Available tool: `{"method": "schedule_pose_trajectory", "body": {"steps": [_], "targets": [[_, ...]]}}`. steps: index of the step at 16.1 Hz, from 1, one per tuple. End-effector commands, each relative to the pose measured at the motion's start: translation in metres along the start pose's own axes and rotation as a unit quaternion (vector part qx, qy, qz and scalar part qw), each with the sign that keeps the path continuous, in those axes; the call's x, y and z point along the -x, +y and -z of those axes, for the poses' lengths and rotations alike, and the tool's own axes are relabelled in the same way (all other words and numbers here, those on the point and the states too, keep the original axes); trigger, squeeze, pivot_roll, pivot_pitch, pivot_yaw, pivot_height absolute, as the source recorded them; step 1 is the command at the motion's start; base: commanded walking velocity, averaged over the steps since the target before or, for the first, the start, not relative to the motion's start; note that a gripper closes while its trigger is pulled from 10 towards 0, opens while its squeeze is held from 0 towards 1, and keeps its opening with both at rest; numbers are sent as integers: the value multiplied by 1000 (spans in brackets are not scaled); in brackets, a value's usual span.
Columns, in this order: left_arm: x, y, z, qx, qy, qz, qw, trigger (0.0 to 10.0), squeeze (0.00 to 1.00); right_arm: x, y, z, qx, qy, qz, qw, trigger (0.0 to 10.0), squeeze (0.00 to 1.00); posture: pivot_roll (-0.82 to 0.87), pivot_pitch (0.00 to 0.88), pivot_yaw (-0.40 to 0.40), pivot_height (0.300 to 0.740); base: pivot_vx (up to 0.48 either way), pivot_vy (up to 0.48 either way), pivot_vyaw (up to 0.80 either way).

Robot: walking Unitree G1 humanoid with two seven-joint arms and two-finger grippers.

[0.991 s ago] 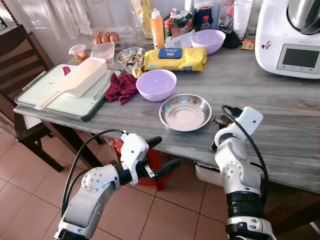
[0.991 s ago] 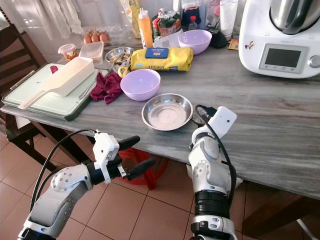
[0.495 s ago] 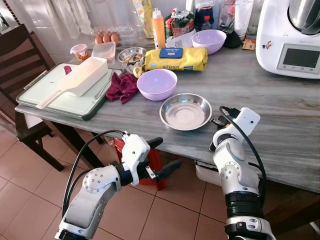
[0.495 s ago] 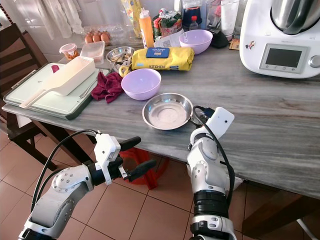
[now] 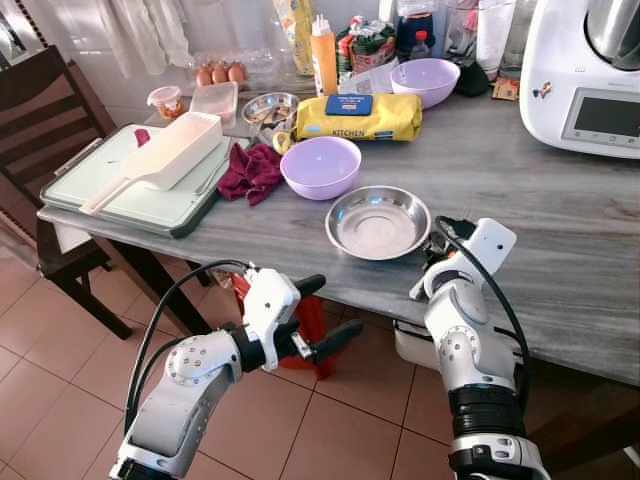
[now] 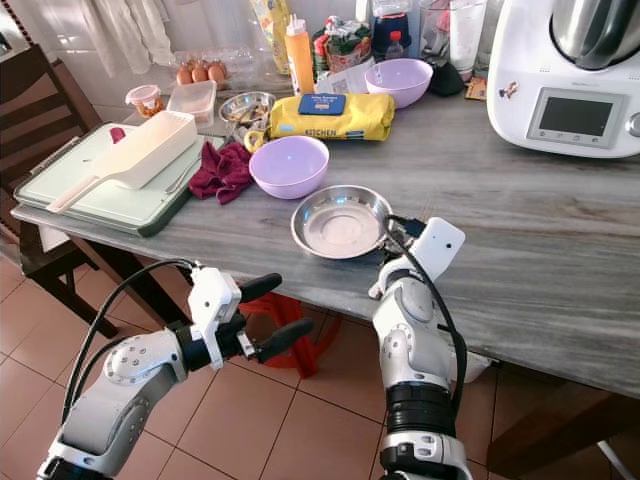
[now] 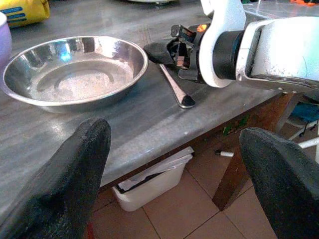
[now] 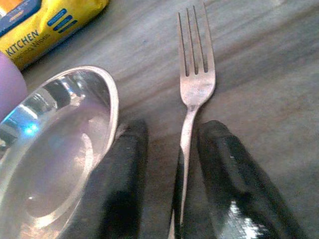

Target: Setting the table

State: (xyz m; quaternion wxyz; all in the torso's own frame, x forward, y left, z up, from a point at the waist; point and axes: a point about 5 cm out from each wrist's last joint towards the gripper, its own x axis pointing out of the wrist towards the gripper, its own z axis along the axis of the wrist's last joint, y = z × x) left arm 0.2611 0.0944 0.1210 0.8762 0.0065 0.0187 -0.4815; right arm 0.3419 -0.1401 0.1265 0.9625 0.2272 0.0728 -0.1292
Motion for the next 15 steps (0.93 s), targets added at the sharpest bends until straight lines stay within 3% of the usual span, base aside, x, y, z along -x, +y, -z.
{"method": "schedule_pose_trajectory", "body": {"steps": [1, 7, 8, 9, 14, 15], "targets": [[2, 0, -1, -8, 5, -3, 1000, 10000, 0, 1, -1, 6, 9, 8, 6, 1000, 10000, 1000, -129, 89, 123, 740, 0, 0, 0], [2, 0, 0, -9, 7, -6, 1000, 10000, 0, 5, -24, -3, 31, -10, 38, 999, 10000, 1000, -134, 88, 123, 740, 0, 0, 0], [1, -1, 0, -10, 7, -6, 1000, 10000, 0, 5, -25, -2, 31, -8, 38, 999, 10000, 851, -135, 89, 126, 740, 0, 0, 0], [0, -1, 0, -11, 7, -5, 1000, 10000, 0, 5, -26, -2, 41, -5, 42, 998, 10000, 0, -137, 89, 126, 740, 0, 0, 0], [0, 0, 0, -14, 11, -5, 1000, 10000, 0, 5, -24, 5, 57, 24, 44, 997, 10000, 0, -131, 90, 125, 740, 0, 0, 0], [1, 0, 0, -14, 12, -7, 1000, 10000, 0, 5, -23, 7, 61, 30, 38, 997, 8549, 0, -129, 91, 125, 740, 0, 0, 0]]}}
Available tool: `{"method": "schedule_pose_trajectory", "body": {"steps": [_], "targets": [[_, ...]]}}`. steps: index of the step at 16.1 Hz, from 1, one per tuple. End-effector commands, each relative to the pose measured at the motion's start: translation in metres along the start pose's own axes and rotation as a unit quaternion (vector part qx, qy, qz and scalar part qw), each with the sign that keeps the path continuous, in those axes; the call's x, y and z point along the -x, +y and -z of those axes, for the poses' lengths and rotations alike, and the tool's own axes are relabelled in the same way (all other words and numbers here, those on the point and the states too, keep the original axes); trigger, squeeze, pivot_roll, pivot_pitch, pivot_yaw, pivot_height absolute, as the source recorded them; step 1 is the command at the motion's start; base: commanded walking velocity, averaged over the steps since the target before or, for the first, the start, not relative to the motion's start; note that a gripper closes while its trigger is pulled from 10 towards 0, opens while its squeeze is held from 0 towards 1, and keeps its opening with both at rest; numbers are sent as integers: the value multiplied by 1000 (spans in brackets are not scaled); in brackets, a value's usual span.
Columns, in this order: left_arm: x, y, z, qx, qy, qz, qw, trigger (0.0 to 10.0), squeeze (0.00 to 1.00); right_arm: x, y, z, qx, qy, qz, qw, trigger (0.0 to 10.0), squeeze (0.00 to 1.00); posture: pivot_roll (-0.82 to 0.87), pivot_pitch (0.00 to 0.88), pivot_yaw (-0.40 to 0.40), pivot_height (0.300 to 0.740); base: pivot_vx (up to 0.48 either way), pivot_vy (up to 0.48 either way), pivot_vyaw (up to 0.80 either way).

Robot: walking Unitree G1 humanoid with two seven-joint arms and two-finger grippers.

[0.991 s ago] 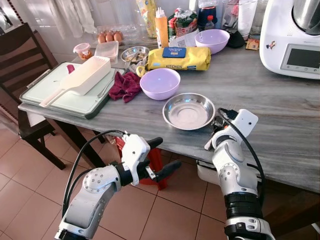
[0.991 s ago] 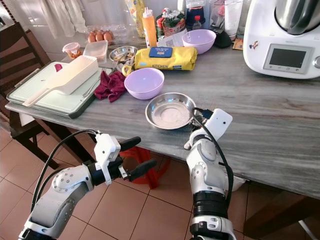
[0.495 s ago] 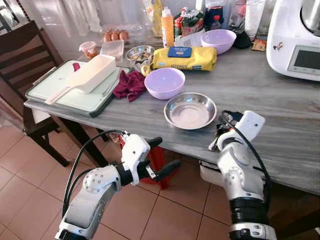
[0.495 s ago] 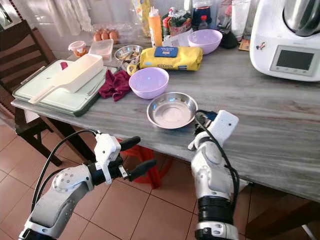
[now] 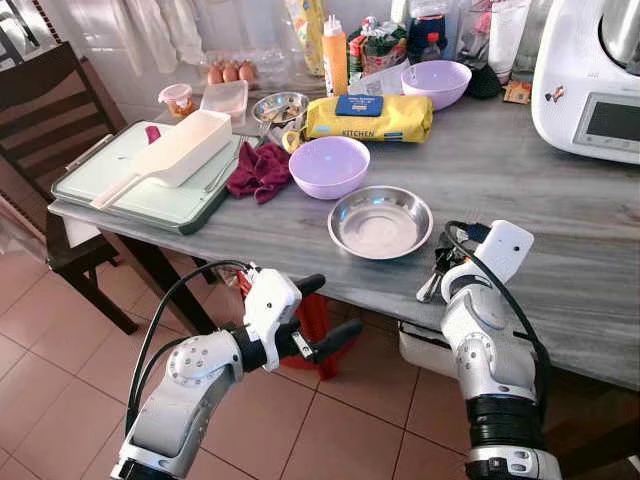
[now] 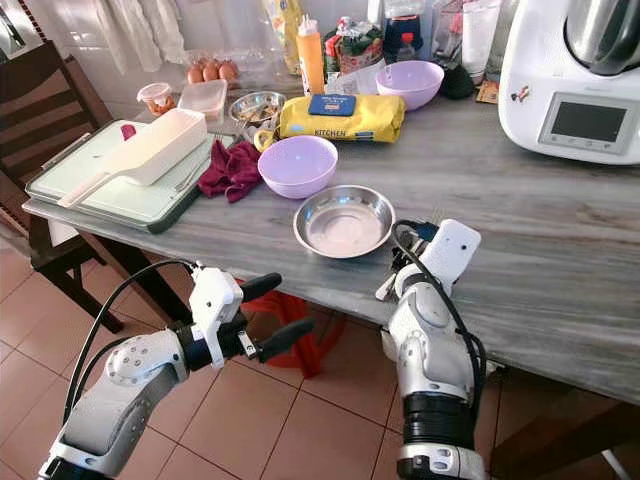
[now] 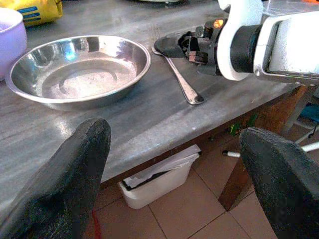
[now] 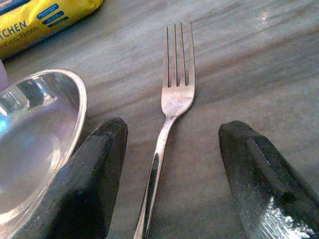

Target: Setting the table

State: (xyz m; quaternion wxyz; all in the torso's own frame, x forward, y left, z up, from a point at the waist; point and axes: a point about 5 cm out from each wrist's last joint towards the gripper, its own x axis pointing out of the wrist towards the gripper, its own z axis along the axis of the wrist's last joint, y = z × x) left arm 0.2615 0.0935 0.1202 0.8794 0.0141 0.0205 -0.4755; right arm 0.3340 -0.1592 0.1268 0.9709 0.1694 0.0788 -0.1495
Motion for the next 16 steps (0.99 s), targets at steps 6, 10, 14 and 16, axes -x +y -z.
{"method": "schedule_pose_trajectory", "body": {"steps": [6, 10, 14, 16], "targets": [[3, 0, 0, -8, 9, -1, 1000, 10000, 0, 3, -3, 24, 23, 65, 11, 998, 9098, 0, -130, 92, 126, 740, 0, 0, 0], [2, -1, 1, -9, 10, 0, 1000, 10000, 0, 9, -3, 36, 30, 90, -6, 995, 10000, 0, -131, 93, 127, 740, 0, 0, 0], [1, 0, 1, -9, 12, 0, 1000, 10000, 0, 11, -1, 43, 36, 115, -22, 993, 10000, 0, -130, 93, 129, 740, 0, 0, 0], [1, 0, 1, -9, 12, 0, 1000, 10000, 0, 11, -3, 43, 31, 123, -24, 992, 9098, 0, -130, 93, 130, 740, 0, 0, 0]]}}
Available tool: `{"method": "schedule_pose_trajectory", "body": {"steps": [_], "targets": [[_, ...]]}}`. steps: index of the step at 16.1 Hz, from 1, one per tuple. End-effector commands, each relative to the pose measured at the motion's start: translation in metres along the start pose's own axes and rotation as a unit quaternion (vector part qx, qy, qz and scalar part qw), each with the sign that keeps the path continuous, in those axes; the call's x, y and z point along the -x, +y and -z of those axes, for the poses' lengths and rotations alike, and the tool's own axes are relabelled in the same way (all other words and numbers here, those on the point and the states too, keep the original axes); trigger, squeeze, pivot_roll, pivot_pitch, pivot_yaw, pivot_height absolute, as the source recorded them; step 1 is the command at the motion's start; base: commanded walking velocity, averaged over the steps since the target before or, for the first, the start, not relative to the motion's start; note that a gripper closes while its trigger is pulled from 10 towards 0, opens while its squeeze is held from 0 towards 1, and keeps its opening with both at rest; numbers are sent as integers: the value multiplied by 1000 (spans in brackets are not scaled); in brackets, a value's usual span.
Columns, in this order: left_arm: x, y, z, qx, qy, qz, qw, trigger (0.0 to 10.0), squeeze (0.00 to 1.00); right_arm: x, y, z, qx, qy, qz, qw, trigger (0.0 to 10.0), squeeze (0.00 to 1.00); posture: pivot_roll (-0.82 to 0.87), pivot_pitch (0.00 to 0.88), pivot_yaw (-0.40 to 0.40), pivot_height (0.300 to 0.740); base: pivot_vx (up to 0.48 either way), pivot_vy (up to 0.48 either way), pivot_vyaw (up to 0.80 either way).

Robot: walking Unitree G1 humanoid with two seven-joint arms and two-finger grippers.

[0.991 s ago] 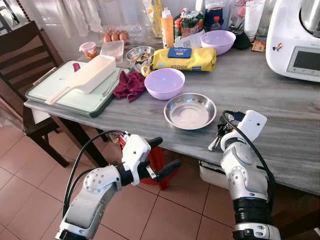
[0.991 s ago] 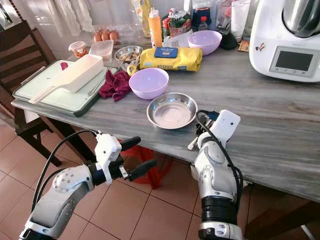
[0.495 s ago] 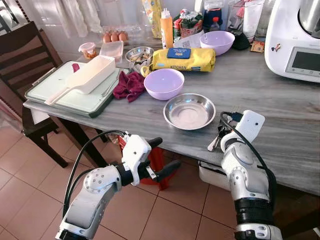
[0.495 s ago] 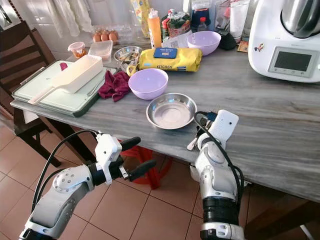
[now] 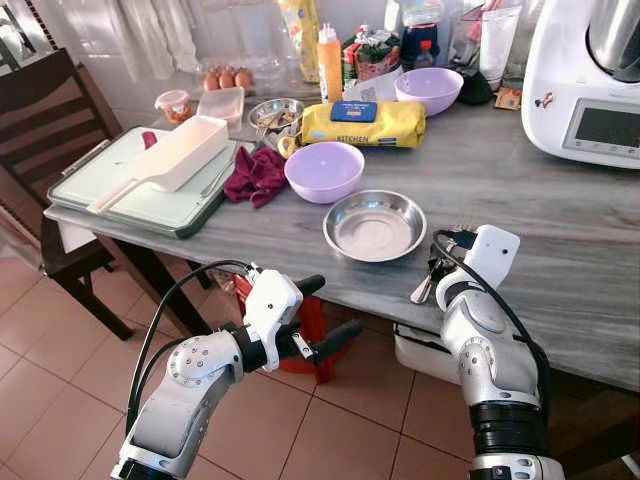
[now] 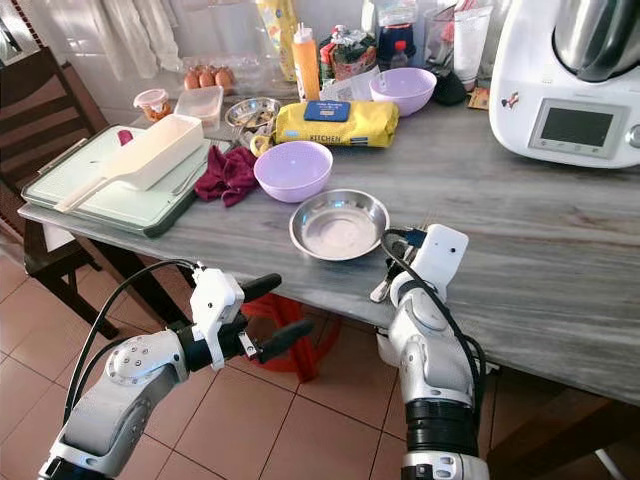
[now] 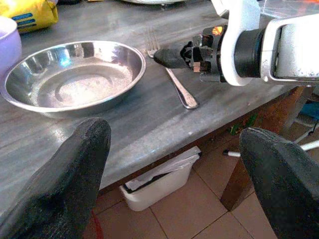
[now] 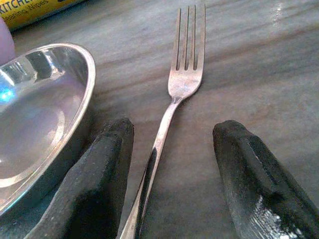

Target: Setting the table

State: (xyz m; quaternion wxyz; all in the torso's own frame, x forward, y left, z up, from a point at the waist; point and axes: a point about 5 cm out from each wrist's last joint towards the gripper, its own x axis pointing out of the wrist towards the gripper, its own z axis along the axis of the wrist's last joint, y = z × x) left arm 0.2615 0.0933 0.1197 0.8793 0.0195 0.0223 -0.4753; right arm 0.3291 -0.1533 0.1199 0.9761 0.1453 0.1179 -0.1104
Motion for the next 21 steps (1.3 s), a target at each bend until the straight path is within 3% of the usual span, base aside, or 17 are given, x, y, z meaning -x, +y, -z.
{"method": "schedule_pose_trajectory", "body": {"steps": [1, 3, 4, 5, 6, 8, 9, 11, 17, 18, 20, 21], "targets": [[1, 0, 0, -5, 8, 0, 1000, 10000, 0, 3, -3, 33, -8, 83, -2, 997, 0, 0, -130, 93, 131, 740, 0, 0, 0], [2, 0, 1, -5, 9, 1, 1000, 10000, 0, 2, -7, 32, 6, 90, 5, 996, 157, 0, -131, 93, 130, 740, 0, 0, 0], [2, 0, 1, -4, 9, 0, 1000, 10000, 0, 2, -8, 33, 8, 93, 6, 996, 2980, 0, -131, 94, 131, 740, 0, 0, 0], [2, 0, 1, -4, 9, 0, 1000, 10000, 0, 2, -9, 34, 8, 93, 5, 996, 2667, 0, -131, 94, 131, 740, 0, 0, 0], [1, 0, 0, -5, 8, -1, 1000, 10000, 0, 2, -10, 35, 9, 97, 5, 995, 4000, 0, -131, 94, 131, 740, 0, 0, 0], [2, 0, 0, -6, 8, -2, 1000, 10000, 0, 1, -10, 39, 14, 112, -4, 994, 5176, 0, -129, 94, 132, 740, 0, 0, 0], [2, 0, 0, -6, 8, -2, 1000, 10000, 0, 1, -9, 41, 13, 120, -15, 993, 5020, 0, -126, 93, 132, 740, 0, 0, 0], [2, 1, 0, -6, 10, -3, 1000, 10000, 0, 0, -12, 41, 24, 128, -33, 991, 6980, 0, -124, 92, 132, 740, 0, 0, 0], [3, 3, 0, -7, 13, -6, 1000, 10000, 0, 0, -36, 41, 59, 136, -38, 988, 6118, 0, -121, 89, 137, 740, 0, 0, 0], [3, 3, 0, -7, 13, -6, 1000, 10000, 0, 0, -38, 40, 61, 135, -36, 988, 4902, 0, -122, 88, 137, 740, 0, 0, 0], [3, 4, 0, -6, 14, -6, 1000, 10000, 0, 0, -42, 40, 65, 138, -39, 987, 1451, 0, -122, 89, 140, 740, 0, 0, 0], [3, 4, 0, -6, 14, -6, 1000, 10000, 0, 0, -42, 40, 65, 139, -38, 987, 1725, 0, -121, 87, 140, 740, 0, 0, 0]]}}
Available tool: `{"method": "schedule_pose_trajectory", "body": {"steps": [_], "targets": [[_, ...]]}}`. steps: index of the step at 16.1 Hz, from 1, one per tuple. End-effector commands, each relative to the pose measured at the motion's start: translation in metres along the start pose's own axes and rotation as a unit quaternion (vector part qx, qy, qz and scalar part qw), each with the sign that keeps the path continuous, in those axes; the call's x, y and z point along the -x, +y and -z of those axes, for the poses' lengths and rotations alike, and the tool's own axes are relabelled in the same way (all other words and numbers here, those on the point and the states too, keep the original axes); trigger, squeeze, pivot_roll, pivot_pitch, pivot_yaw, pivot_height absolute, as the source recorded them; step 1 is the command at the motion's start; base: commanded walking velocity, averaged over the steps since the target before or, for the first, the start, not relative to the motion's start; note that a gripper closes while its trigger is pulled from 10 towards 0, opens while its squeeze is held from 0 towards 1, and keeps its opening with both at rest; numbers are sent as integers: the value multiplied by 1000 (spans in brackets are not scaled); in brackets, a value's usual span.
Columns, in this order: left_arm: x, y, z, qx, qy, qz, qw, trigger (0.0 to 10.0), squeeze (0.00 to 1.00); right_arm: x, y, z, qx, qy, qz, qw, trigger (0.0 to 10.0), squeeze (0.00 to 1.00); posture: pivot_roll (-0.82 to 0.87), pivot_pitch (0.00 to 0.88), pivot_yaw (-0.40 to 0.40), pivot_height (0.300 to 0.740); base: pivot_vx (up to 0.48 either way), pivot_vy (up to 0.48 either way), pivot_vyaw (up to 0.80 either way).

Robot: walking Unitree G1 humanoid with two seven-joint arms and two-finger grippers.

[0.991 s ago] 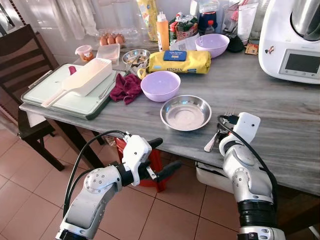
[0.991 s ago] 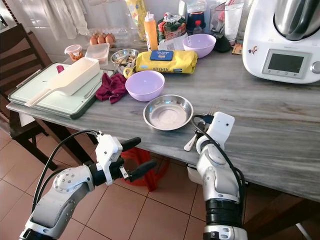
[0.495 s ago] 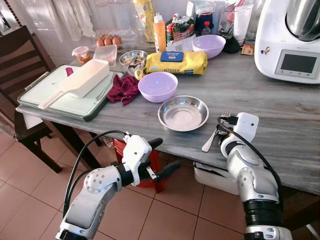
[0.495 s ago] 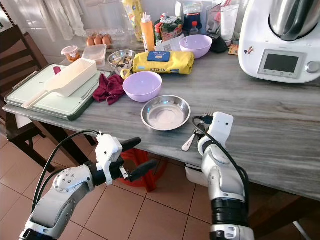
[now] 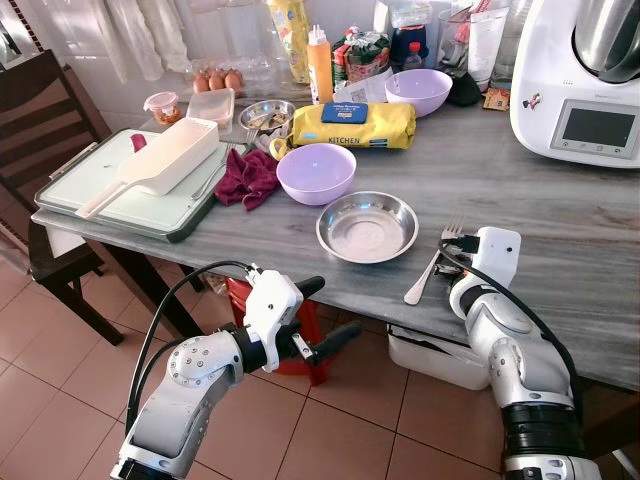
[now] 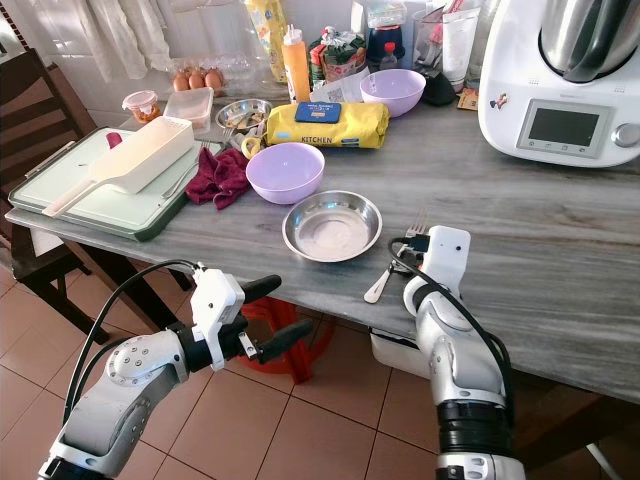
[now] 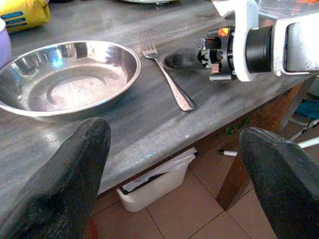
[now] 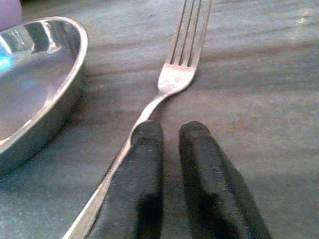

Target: Setting the table

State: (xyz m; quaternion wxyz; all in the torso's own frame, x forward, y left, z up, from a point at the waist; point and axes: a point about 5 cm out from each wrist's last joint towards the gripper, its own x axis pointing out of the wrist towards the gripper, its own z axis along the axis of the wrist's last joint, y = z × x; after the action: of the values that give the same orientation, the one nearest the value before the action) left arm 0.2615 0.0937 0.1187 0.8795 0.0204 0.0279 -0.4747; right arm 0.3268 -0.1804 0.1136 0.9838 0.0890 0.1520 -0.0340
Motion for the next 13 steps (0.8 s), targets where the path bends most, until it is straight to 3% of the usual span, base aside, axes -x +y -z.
{"method": "schedule_pose_trajectory", "body": {"steps": [1, 3, 4, 6, 7, 8, 9, 10, 13], "targets": [[3, 4, -1, -8, 9, -6, 1000, 10000, 0, 4, -9, 45, -7, 105, 12, 994, 1686, 0, -121, 85, 141, 740, 0, 0, 0], [3, 4, -1, -8, 10, -6, 1000, 10000, 0, 6, -10, 46, -4, 106, 8, 994, 1373, 0, -120, 88, 142, 740, 0, 0, 0], [4, 4, -1, -8, 9, -6, 1000, 10000, 0, 7, -13, 47, 3, 108, 4, 994, 1686, 0, -120, 89, 141, 740, 0, 0, 0], [4, 4, -1, -8, 10, -7, 1000, 10000, 0, 10, -20, 45, 33, 102, -3, 994, 3882, 0, -120, 91, 142, 740, 0, 0, 0], [4, 4, -1, -8, 10, -7, 1000, 10000, 0, 12, -21, 42, 48, 88, -1, 995, 8588, 0, -120, 93, 144, 740, 0, 0, 0], [4, 4, -1, -9, 10, -8, 1000, 10000, 0, 15, -23, 35, 61, 58, 10, 996, 10000, 0, -120, 93, 143, 740, 0, 0, 0], [4, 4, -1, -9, 10, -8, 1000, 10000, 0, 17, -21, 31, 59, 38, 11, 997, 10000, 31, -121, 93, 144, 740, 0, 0, 0], [4, 4, -1, -9, 10, -8, 1000, 10000, 0, 19, -21, 28, 57, 24, 18, 998, 10000, 1000, -123, 94, 144, 740, 0, 0, 0], [3, 3, -1, -8, 9, -7, 1000, 10000, 0, 28, -18, 19, 71, -38, 43, 996, 10000, 1000, -130, 95, 145, 740, 0, 0, 0]]}}
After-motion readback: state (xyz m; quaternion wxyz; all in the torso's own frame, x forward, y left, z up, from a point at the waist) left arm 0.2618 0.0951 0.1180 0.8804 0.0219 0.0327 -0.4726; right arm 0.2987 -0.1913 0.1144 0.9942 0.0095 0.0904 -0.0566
